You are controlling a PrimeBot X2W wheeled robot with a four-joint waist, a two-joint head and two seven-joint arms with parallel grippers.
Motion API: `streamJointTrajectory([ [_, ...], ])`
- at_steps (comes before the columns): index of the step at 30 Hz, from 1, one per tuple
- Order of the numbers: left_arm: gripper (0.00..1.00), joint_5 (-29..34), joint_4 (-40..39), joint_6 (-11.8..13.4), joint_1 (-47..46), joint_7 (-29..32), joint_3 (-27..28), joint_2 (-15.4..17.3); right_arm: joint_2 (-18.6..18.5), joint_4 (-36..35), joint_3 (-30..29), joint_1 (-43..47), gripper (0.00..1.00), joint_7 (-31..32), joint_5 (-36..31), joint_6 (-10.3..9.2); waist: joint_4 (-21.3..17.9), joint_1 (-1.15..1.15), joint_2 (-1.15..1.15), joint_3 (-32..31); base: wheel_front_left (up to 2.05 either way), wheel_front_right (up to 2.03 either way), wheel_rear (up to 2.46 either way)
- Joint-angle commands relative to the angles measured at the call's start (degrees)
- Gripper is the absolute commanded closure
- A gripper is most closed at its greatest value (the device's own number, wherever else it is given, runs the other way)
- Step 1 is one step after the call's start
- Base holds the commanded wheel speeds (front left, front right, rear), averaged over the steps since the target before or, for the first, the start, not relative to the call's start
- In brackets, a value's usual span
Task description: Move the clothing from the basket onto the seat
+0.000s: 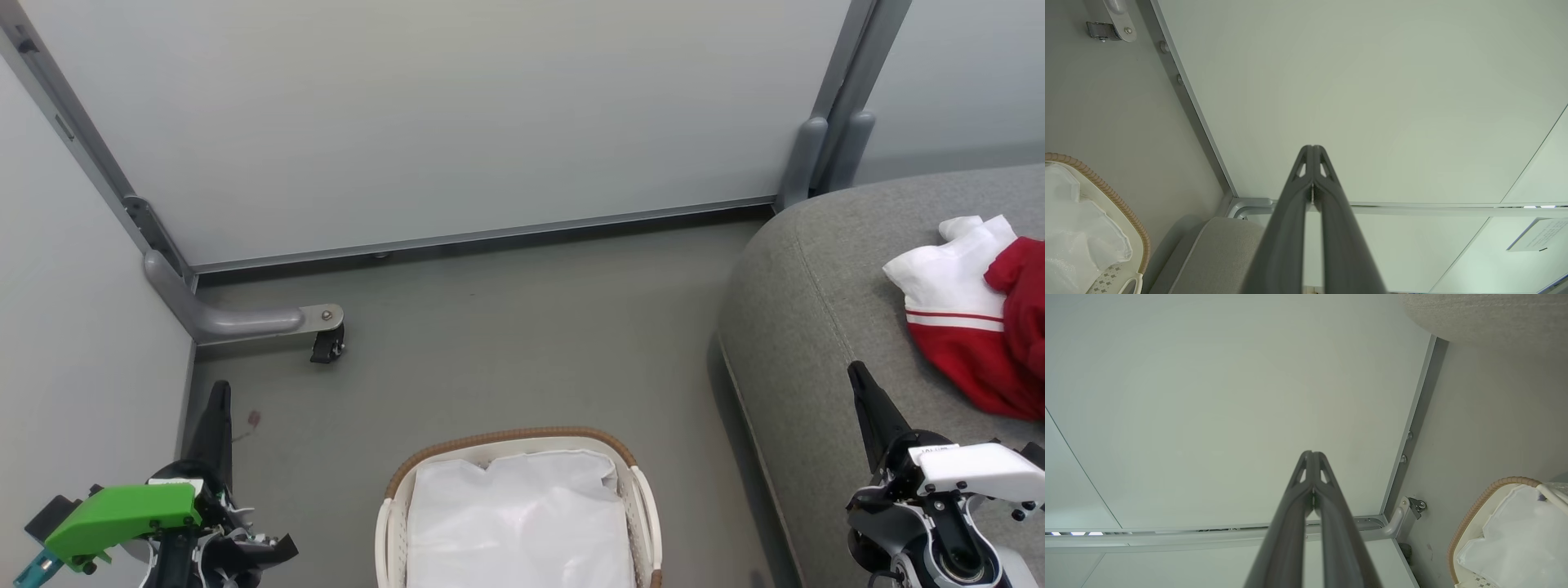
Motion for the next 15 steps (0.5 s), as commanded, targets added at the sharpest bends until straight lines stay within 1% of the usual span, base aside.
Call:
streamJointTrajectory([
  [1, 1.0, -0.2, -0.1, -0.4, -0.6, 0.2, 0.1, 0.3, -0.3, -0.1, -0.1, 0.6, 1.0, 0.2, 0.2, -0.04, 0.0, 0.0, 0.0, 0.0, 0.0, 0.0, 0.0],
  [15, 1.0, -0.2, -0.1, -0.4, -0.5, 0.2, 0.1, 0.3, -0.3, -0.1, -0.1, 0.6, 1.0, 0.2, 0.2, -0.04, 0.0, 0.0, 0.0, 0.0, 0.0, 0.0, 0.0],
])
